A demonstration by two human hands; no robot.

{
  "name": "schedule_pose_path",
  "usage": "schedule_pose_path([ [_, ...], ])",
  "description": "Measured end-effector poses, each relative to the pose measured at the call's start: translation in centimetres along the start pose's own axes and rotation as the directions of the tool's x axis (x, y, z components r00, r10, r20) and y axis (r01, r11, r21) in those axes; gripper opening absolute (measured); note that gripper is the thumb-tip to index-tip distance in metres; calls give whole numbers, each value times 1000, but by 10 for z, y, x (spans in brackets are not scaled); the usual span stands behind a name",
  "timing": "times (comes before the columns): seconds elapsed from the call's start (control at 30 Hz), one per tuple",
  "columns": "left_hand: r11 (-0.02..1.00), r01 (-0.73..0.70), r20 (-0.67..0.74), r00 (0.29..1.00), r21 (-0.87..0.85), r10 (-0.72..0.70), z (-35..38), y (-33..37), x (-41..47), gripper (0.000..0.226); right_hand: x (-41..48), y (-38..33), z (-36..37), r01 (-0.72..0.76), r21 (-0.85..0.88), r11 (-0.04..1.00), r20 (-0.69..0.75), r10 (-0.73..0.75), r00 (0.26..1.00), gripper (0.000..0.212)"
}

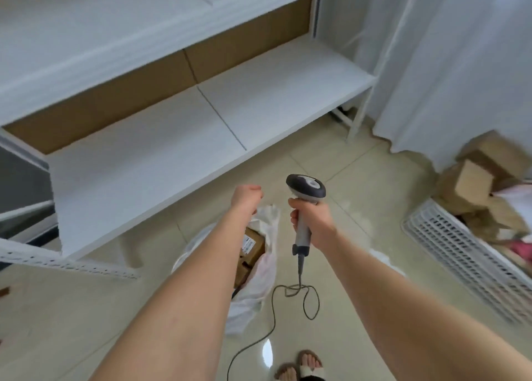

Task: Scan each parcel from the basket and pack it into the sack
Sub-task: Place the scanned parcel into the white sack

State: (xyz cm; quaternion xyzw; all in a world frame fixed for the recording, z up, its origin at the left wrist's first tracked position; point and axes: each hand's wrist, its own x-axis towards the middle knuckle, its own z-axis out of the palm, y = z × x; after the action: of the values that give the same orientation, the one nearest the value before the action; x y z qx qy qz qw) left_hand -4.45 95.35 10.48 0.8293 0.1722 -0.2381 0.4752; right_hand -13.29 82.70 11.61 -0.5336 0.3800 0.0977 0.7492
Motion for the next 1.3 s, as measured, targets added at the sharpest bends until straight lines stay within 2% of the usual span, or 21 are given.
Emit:
schedule_pose_path([
  [0.27, 972, -222, 203, 958, 79, 202, 89, 122, -89, 31, -76, -74, -119, 118, 239, 964, -233, -61, 971, 13],
  [0.53, 928, -354, 395, 874, 120, 283, 228, 202, -174, 25, -122, -115, -274, 197, 443, 875, -414, 5, 910, 12],
  [0.7, 902, -401, 495, 823, 156, 280, 334, 235, -217, 27, -127, -125, -378, 242, 479, 844, -446, -4, 895, 13],
  [0.9, 899, -397, 532, 810, 184, 248, 471, 264, -257, 27, -113, -141, -508, 271, 548, 791, -463, 17, 886, 10],
  [1.1, 886, -396, 606, 775, 241, 182, 587, 278, -284, 33, -100, -147, -619, 292, 622, 727, -538, 126, 834, 10],
  [1.3, 859, -417, 656, 742, 295, 135, 693, 301, -270, 30, -62, -152, -715, 302, 647, 700, -591, 209, 779, 22],
])
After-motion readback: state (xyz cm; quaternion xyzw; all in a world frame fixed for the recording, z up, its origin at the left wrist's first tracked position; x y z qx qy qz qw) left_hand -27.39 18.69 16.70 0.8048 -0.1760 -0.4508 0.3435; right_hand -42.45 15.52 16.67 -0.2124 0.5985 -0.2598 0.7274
